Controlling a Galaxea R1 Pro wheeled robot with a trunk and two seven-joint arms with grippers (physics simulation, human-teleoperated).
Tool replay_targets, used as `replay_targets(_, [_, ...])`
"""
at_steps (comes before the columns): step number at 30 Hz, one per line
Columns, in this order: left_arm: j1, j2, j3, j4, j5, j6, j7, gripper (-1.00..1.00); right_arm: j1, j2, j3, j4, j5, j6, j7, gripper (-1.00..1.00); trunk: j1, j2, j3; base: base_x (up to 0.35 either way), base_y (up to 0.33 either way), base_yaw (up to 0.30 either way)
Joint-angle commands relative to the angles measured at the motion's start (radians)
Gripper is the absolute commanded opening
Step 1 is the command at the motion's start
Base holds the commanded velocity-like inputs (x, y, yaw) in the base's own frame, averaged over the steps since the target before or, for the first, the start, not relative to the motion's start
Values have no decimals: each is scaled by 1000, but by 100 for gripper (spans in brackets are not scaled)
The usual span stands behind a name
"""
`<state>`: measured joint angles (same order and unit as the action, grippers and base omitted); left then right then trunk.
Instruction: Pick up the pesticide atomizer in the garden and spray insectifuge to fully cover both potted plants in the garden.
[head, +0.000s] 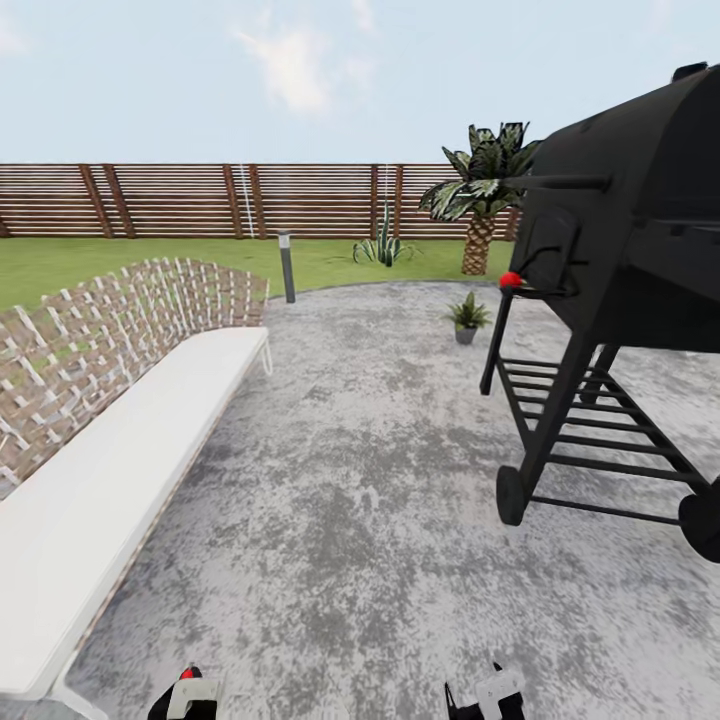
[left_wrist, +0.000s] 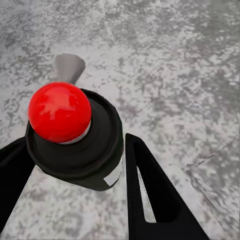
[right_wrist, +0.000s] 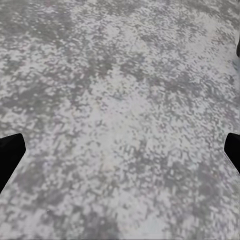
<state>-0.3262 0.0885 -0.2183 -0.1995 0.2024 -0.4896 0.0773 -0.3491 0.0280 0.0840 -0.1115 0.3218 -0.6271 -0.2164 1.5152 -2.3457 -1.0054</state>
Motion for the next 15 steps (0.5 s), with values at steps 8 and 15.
replay_targets(8, [0,0,-9,0,6,-3,5,-100,-1,-1,8,1,5,0,-10,100,0,0,-1,339,0,0])
replay_targets(15, [0,0,-9,0,5,-4,5,-100,-1,-2,8,1,5,0,-11,100,0,0,-1,339,0,0])
